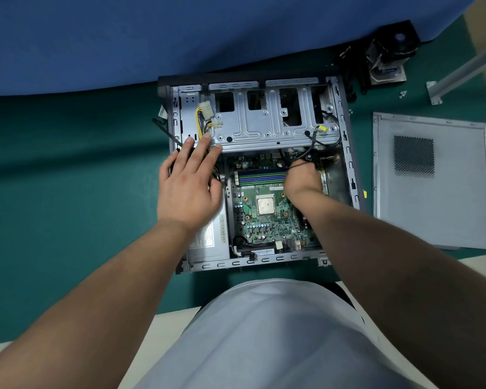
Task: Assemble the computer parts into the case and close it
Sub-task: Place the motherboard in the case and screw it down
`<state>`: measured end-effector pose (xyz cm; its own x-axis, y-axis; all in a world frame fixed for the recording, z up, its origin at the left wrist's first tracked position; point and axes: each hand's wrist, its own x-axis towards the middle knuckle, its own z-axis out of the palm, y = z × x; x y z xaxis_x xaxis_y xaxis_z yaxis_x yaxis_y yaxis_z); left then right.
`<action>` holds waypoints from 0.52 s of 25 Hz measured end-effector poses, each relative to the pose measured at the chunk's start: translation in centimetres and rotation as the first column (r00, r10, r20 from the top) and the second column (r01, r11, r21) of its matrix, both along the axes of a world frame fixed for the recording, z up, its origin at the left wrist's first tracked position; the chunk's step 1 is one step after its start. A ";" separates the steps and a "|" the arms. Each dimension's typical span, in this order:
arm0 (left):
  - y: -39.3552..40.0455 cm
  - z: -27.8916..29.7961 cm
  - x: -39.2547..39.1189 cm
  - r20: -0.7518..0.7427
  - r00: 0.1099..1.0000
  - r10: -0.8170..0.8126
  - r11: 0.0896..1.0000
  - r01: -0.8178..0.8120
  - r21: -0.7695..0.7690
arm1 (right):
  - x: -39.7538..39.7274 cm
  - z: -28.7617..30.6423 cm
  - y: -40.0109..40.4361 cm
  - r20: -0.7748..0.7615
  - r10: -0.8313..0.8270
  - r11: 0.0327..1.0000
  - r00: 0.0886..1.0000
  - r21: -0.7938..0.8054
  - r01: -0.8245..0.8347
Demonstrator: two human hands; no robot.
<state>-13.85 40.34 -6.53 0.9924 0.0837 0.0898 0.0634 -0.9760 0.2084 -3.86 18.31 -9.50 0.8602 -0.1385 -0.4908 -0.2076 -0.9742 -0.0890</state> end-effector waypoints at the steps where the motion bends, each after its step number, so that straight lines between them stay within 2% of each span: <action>1: 0.0 0.0 0.0 -0.001 1.000 0.001 1.000 -0.001 0.000 | 0.0 0.2 -0.4 -0.006 0.002 0.999 1.000 0.033 -0.002; 3: 0.0 -0.1 0.0 0.001 1.000 0.002 1.000 -0.002 0.007 | -0.7 0.7 -0.9 -0.015 0.002 0.997 1.000 0.079 -0.001; 4: 0.0 -0.1 0.0 0.003 1.000 0.002 1.000 -0.002 0.007 | -1.4 0.9 -0.9 0.008 0.050 0.998 0.999 0.049 -0.050; 6: 0.1 0.0 0.0 0.000 1.000 0.000 1.000 0.000 0.006 | -3.1 0.6 -0.2 0.083 0.245 0.969 0.966 -0.028 -0.244; 7: 0.1 0.0 -0.1 -0.003 1.000 -0.001 1.000 0.001 0.005 | -3.8 0.2 0.2 0.088 0.345 0.938 0.934 0.001 -0.346; 10: -0.1 0.2 -0.1 -0.003 1.000 0.003 1.000 -0.003 -0.001 | -4.5 -0.8 1.2 -0.057 0.579 0.809 0.813 0.161 -0.565; 13: 0.0 0.2 -0.1 0.002 1.000 -0.001 1.000 0.001 -0.006 | -4.4 -1.5 1.0 -0.047 0.611 0.785 0.790 0.161 -0.598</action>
<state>-13.91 40.35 -6.37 0.9924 0.0835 0.0908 0.0623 -0.9747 0.2148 -8.29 19.34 -11.01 0.6960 0.4660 -0.5463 0.4065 -0.8829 -0.2351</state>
